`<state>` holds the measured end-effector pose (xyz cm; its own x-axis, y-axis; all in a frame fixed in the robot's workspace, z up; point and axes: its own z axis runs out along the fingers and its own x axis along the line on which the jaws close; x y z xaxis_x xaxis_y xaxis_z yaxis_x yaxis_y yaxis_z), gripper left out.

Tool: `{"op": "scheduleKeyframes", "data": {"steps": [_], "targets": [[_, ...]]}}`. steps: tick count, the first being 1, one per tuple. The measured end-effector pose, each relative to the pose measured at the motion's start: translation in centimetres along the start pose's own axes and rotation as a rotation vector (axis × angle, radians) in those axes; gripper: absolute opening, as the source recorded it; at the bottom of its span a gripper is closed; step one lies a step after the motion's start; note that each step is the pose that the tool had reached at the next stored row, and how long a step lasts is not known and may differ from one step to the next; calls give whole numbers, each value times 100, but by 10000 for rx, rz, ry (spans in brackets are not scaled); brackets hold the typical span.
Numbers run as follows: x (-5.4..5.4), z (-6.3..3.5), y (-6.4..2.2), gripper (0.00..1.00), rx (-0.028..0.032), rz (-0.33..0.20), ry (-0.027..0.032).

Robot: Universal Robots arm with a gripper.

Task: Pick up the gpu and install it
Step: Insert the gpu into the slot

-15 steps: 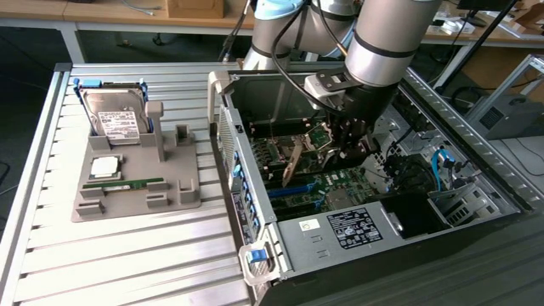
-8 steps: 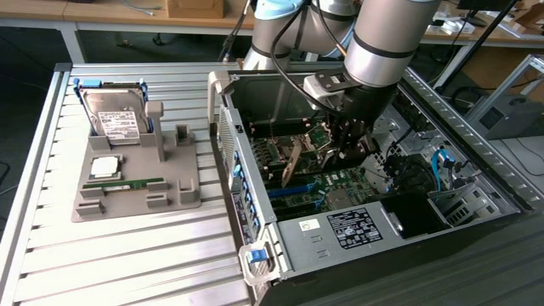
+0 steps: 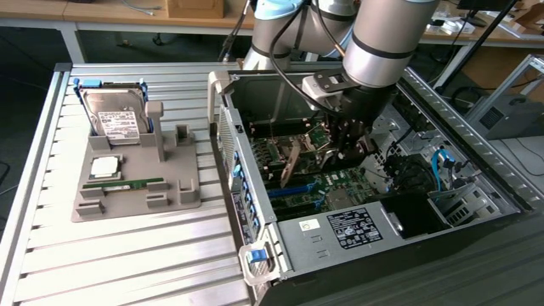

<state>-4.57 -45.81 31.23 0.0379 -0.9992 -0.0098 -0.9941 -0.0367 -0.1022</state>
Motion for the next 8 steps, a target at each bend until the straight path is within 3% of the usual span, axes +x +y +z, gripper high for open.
{"op": "scheduleKeyframes", "data": {"steps": [8], "targets": [[-5,3,10,27,1,1,-3]]}}
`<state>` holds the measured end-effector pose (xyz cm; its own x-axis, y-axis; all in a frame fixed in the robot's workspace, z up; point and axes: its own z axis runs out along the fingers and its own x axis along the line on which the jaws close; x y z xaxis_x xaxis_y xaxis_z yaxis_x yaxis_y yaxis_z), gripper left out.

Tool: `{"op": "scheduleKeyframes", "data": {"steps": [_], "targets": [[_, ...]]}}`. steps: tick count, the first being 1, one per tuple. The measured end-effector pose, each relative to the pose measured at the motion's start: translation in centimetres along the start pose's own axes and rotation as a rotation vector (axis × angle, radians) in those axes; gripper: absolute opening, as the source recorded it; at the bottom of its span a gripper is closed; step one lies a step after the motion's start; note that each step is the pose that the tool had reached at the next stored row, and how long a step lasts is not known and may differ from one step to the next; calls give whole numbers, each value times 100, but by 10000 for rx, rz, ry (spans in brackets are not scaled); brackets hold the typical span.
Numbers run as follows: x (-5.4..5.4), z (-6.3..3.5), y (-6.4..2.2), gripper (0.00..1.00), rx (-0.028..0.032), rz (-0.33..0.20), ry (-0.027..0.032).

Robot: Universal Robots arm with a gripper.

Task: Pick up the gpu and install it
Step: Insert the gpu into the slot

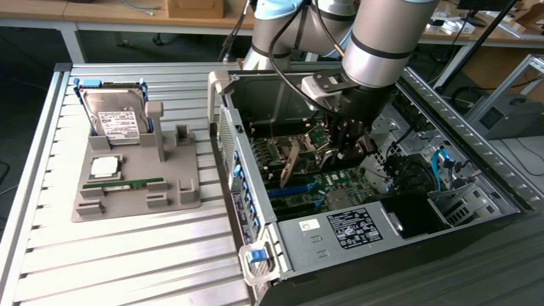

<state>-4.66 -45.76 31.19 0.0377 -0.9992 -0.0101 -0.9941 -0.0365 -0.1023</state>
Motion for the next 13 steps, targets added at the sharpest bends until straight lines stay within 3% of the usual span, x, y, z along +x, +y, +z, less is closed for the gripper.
{"op": "scheduleKeyframes", "data": {"steps": [5,11,13], "targets": [[-7,-3,47,27,2,53,7],[-7,21,65,27,0,421,171],[-8,23,104,27,6,431,171]]}}
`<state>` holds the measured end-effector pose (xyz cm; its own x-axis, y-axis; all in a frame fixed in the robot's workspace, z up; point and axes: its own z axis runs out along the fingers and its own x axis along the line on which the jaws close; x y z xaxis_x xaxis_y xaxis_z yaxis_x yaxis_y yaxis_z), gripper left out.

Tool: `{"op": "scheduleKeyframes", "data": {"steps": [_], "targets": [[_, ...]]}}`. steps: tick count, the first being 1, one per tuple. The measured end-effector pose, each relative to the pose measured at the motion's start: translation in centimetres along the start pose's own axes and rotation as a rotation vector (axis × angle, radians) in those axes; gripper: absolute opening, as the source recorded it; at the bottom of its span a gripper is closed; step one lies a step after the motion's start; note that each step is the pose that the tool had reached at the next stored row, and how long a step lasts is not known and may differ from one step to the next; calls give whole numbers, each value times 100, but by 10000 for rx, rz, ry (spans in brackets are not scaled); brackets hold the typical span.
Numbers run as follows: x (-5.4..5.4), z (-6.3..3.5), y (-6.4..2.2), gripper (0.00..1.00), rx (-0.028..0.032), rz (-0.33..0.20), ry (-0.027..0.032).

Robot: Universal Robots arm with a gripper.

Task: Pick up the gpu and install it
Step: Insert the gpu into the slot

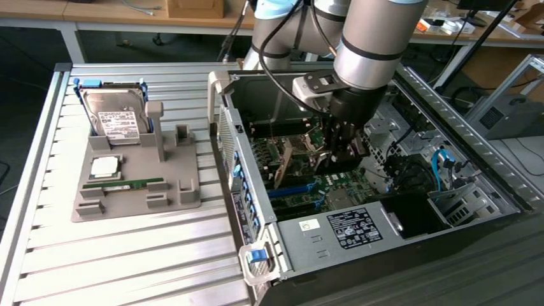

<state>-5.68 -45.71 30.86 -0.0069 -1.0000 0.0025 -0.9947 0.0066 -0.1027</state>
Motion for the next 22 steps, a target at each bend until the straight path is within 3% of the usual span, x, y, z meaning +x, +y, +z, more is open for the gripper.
{"op": "scheduleKeyframes", "data": {"steps": [6,8,12,22], "targets": [[0,22,92,27,3,-4,43],[1,38,136,27,3,-11,108],[1,88,182,27,3,-14,145],[1,173,276,27,3,1,159]]}}
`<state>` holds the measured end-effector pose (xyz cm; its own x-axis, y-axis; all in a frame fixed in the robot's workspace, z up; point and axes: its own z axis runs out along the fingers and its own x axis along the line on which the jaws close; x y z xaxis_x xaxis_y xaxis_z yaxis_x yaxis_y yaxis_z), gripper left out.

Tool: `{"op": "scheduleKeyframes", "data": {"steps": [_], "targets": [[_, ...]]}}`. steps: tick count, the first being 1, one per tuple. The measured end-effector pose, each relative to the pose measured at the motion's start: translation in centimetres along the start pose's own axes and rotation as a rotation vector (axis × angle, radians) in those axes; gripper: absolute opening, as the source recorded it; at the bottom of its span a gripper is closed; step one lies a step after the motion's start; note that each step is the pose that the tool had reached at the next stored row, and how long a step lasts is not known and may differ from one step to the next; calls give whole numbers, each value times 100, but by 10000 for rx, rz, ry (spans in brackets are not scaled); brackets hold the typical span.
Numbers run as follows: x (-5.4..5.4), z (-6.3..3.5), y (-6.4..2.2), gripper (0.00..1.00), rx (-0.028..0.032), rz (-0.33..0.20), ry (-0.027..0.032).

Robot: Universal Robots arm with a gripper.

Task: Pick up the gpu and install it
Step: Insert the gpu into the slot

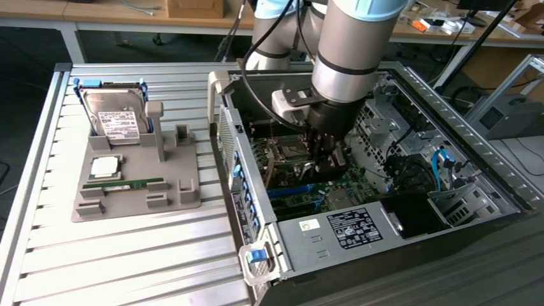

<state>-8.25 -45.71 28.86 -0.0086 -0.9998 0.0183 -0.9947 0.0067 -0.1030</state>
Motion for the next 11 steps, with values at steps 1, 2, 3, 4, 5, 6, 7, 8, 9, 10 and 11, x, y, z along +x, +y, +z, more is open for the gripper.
{"op": "scheduleKeyframes", "data": {"steps": [1,2,3,4,5,6,7,8,9,10,11], "targets": [[0,4,1,27,-1,39,4],[0,9,2,27,-4,165,19],[0,13,3,27,-6,260,29],[0,17,4,27,-8,396,43],[0,20,5,27,-9,462,49],[0,22,13,27,-9,469,49],[2,23,20,27,-8,468,47],[4,22,29,27,-10,469,29],[8,23,39,27,-11,475,-32],[11,24,42,27,-11,476,-49],[13,25,45,27,-11,476,-52]]}}
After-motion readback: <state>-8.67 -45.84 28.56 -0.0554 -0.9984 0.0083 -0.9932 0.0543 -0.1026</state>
